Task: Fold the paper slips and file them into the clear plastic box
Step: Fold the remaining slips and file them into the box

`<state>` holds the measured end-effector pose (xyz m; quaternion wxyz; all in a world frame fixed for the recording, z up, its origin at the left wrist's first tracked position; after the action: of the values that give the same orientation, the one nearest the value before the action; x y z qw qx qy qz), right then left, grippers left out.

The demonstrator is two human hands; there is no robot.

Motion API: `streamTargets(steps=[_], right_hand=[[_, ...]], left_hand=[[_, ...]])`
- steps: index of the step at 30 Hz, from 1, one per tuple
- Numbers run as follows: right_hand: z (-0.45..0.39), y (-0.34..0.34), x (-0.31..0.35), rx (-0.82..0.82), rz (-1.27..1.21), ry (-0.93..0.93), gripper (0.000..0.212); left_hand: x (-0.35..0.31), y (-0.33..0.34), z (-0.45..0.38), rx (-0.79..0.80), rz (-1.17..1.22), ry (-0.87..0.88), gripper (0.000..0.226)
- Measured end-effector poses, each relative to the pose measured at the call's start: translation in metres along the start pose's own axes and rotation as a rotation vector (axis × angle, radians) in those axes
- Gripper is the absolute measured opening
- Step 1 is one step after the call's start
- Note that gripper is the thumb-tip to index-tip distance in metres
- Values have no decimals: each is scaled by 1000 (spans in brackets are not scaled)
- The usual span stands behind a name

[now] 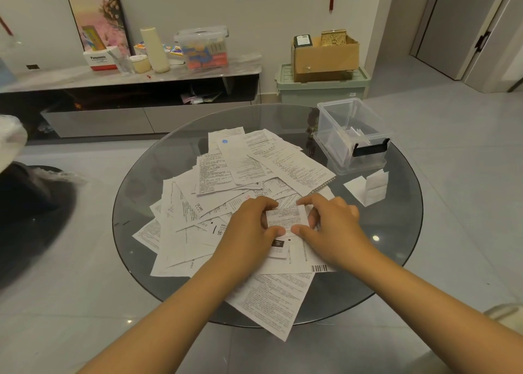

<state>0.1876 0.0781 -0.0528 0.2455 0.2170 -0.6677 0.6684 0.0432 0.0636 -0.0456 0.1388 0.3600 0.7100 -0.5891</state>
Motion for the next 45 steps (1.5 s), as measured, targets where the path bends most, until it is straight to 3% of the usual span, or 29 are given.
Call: streamTargets(steps=[7, 12, 19, 26, 30, 36, 40, 45], right_hand=[[-5, 1, 3, 14, 161, -31, 42], [0, -3, 9, -12, 172, -148, 35], [7, -19, 9, 8, -36, -195, 10], [3, -74, -22, -249, -291, 6, 2], [-4, -102, -52, -405, -430, 156, 10], [-29, -96, -83, -363, -456, 321, 28], [-45, -78, -86, -291, -337, 309, 32], [-47, -63, -85, -280, -1, 320, 47]], left_hand=[[8, 3, -4, 95, -93, -37, 41], [-1, -2, -5, 43, -41, 9, 23], [-19, 0, -5, -57, 269, 53, 25], [-27, 3, -13, -114, 283, 77, 22], [-32, 8, -14, -83, 237, 93, 20], [-30, 11, -15, -82, 231, 83, 20], [-27, 9, -13, -85, 215, 73, 20], [-20, 6, -11, -84, 158, 65, 23]])
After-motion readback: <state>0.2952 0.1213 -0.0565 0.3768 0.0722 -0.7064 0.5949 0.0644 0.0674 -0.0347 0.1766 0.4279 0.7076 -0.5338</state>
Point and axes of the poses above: each hand's wrist, its own z-axis away from the middle knuckle, its own y-axis out of the palm, x = y × z, the point moved 7 cm from there along -z, towards the middle knuckle, and after that the axes turned 13 degrees about y, right-handed, at the moved point
